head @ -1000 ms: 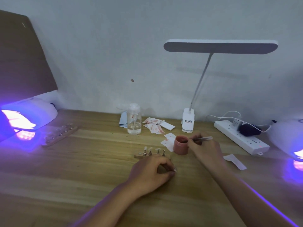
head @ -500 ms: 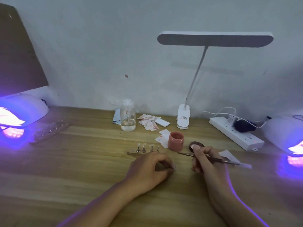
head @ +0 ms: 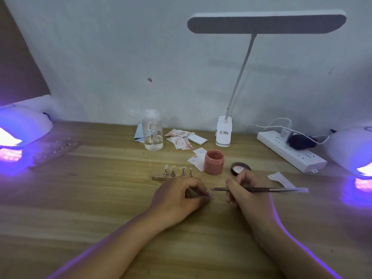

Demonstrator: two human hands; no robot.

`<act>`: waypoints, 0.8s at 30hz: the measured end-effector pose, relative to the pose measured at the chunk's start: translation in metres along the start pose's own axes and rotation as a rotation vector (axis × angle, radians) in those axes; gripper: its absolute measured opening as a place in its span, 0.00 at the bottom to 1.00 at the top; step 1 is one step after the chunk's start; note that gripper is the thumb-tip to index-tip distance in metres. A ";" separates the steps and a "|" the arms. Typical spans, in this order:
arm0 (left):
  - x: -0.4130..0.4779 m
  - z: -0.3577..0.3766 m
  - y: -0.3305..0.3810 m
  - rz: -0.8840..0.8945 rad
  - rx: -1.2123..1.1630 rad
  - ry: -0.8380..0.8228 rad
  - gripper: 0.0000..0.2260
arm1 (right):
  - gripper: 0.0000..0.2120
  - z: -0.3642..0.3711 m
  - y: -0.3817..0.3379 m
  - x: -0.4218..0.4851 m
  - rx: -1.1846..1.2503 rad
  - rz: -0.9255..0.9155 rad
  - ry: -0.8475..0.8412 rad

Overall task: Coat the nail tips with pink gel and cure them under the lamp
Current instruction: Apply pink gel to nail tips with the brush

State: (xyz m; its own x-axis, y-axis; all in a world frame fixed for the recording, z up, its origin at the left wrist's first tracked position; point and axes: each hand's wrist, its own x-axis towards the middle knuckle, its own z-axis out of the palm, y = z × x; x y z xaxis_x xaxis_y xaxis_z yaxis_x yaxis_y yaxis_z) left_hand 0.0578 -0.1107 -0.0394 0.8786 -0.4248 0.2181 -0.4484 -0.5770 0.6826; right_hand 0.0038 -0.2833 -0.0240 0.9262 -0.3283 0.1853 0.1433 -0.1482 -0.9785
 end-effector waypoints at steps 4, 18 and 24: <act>0.000 -0.001 -0.001 -0.006 -0.013 -0.005 0.08 | 0.10 0.001 -0.002 -0.002 -0.001 0.011 0.005; 0.000 0.000 -0.001 -0.005 -0.020 -0.007 0.10 | 0.08 0.002 -0.003 -0.003 -0.070 0.009 0.002; -0.001 0.001 -0.001 -0.007 -0.016 -0.011 0.07 | 0.09 0.003 -0.002 -0.003 -0.047 -0.042 0.010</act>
State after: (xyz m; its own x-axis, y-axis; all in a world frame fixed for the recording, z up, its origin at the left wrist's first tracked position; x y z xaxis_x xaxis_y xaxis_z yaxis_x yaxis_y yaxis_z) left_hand 0.0575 -0.1103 -0.0410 0.8799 -0.4283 0.2056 -0.4393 -0.5686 0.6955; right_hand 0.0017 -0.2796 -0.0228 0.9162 -0.3301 0.2273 0.1653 -0.2055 -0.9646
